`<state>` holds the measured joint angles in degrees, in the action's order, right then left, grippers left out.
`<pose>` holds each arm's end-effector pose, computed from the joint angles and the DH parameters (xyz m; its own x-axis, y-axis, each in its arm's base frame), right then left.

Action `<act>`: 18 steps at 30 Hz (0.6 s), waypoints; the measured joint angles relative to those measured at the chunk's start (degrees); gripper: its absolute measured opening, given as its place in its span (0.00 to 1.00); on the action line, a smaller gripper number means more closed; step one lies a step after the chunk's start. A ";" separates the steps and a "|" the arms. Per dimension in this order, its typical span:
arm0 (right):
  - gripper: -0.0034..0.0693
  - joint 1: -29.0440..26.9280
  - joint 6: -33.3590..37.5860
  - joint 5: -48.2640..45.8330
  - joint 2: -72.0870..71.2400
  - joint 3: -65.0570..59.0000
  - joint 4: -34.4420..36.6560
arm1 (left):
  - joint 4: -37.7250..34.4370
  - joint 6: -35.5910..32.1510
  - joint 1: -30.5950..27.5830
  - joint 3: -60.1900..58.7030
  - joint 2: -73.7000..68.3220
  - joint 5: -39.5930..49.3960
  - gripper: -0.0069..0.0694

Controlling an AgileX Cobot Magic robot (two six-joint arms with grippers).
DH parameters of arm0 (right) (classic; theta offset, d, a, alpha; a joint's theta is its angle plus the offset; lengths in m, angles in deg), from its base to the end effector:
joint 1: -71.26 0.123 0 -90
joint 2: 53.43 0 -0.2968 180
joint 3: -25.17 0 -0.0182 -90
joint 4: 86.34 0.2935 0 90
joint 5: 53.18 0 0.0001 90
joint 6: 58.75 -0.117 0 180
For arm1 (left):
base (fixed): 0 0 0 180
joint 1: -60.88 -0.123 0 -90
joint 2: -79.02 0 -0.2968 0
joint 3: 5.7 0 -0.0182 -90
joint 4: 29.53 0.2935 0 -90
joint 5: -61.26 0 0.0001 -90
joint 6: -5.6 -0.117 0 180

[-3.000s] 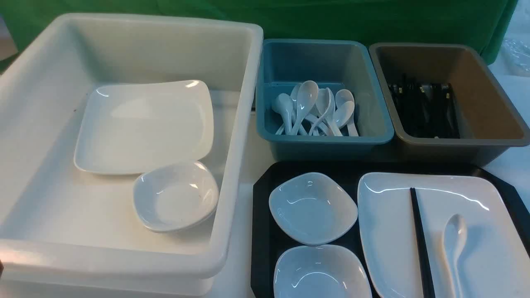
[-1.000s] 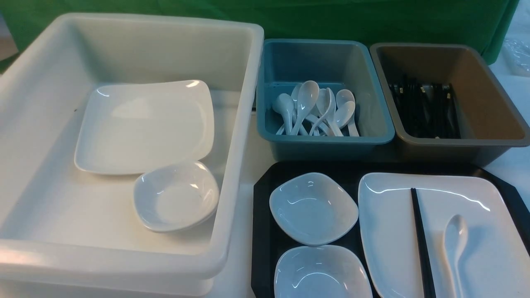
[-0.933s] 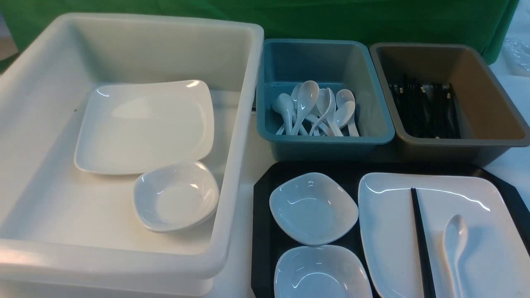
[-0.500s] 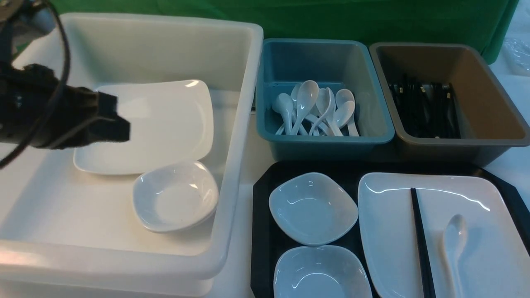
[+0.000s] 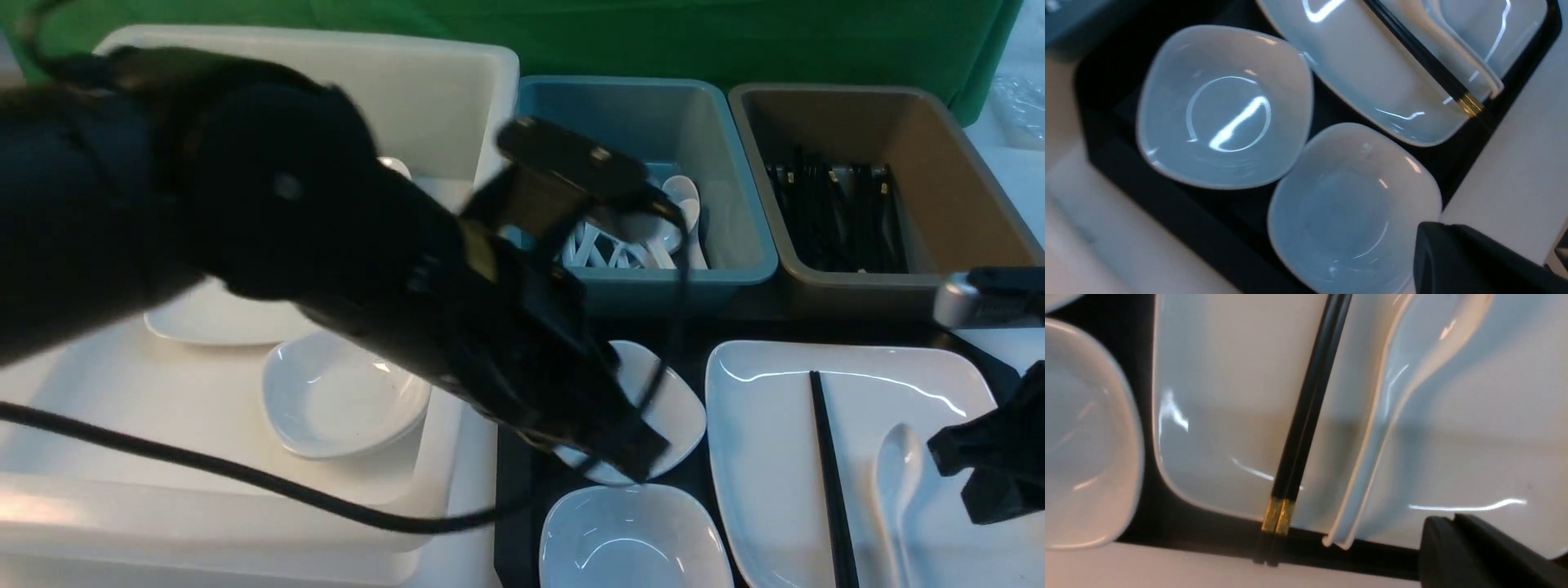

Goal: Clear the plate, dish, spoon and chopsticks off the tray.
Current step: Use the right arm to grab a soup spoon from the plate

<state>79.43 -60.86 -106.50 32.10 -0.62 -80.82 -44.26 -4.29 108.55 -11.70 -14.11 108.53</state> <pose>0.2837 0.0499 0.2167 -0.9649 -0.0435 -0.2588 -0.0714 0.9925 0.0992 0.2357 -0.2912 0.2960 -0.5577 0.6066 -0.5666 0.7954 0.5856 -0.1560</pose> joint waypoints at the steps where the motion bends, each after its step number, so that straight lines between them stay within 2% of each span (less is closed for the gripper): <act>1: 0.18 0.00 -0.26 0.68 0.97 0.00 0.07 | 0.07 0.12 0.81 0.55 -0.56 -0.25 0.12; 7: 0.47 0.00 -1.32 4.89 10.39 0.00 1.26 | 0.35 -0.61 4.03 3.08 -5.25 -7.86 0.12; 10: 0.54 0.00 -1.24 6.01 14.24 0.00 3.79 | 0.61 -0.79 4.03 3.08 -5.69 -11.07 0.12; 18: 0.55 0.02 -0.74 7.53 18.81 0.11 5.76 | 3.25 -0.79 4.03 3.08 -5.82 -12.21 0.12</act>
<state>79.45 -61.60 -98.97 50.91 -0.51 -75.06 -41.01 -5.08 112.58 -8.62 -19.93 96.32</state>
